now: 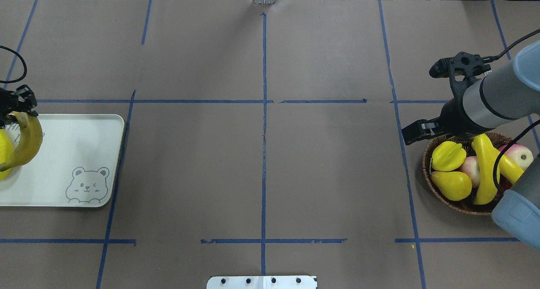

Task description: Transfer all bananas from basket to plate

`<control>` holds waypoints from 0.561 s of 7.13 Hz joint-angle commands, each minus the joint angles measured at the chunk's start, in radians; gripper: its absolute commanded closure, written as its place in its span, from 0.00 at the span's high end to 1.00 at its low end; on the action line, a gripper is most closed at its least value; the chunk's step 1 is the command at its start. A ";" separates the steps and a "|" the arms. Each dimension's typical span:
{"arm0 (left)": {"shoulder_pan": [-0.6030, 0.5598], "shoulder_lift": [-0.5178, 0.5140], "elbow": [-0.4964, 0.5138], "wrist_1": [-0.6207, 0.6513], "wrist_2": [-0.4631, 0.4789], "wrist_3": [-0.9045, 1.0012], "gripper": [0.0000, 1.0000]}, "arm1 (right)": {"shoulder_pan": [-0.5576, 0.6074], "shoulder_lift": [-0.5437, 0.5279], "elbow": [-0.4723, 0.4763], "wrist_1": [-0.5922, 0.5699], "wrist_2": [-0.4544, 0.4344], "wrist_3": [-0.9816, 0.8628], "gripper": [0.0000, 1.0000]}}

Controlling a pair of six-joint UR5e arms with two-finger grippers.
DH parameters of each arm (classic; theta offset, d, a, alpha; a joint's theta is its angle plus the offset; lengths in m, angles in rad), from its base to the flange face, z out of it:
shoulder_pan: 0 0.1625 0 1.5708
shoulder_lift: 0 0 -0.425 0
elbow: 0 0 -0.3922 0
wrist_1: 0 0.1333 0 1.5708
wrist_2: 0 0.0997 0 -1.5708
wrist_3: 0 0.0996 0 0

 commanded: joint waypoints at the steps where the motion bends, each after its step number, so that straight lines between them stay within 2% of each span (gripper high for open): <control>1: -0.009 0.003 0.146 -0.164 0.004 -0.085 0.00 | 0.001 -0.002 0.002 0.001 0.000 -0.001 1.00; 2: -0.012 0.003 0.182 -0.170 0.007 -0.088 0.00 | 0.000 0.000 0.005 0.001 0.000 -0.001 1.00; 4: -0.019 0.002 0.272 -0.281 0.035 -0.090 0.00 | 0.000 -0.003 0.010 -0.001 0.000 -0.001 1.00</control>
